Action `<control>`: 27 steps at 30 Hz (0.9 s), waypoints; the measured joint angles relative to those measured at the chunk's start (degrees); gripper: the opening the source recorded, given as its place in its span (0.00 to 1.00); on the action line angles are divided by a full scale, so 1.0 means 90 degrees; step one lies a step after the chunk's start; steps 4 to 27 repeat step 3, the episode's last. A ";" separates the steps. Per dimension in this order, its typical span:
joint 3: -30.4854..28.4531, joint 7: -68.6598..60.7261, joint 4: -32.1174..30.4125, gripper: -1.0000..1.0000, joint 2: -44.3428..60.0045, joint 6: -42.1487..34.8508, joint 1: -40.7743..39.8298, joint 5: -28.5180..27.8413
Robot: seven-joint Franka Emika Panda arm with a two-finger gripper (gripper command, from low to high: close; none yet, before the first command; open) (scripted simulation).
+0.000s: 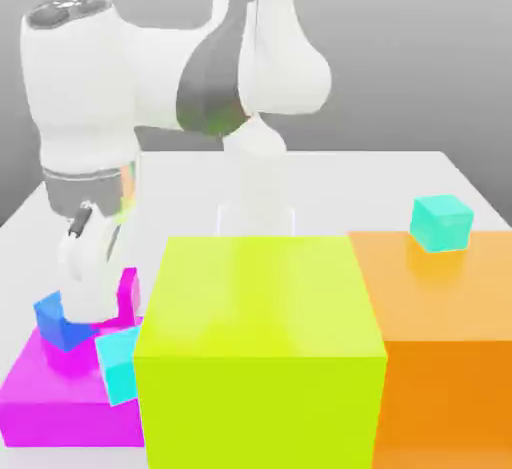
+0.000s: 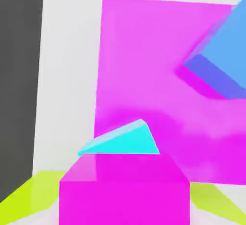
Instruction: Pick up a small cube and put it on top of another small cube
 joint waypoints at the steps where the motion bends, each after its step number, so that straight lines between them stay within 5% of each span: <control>1: 0.0000 0.0000 0.0000 1.00 0.0000 0.0000 0.0002 0.0000; 27: 0.0000 0.0000 0.0000 1.00 0.0000 0.0000 0.0004 0.0000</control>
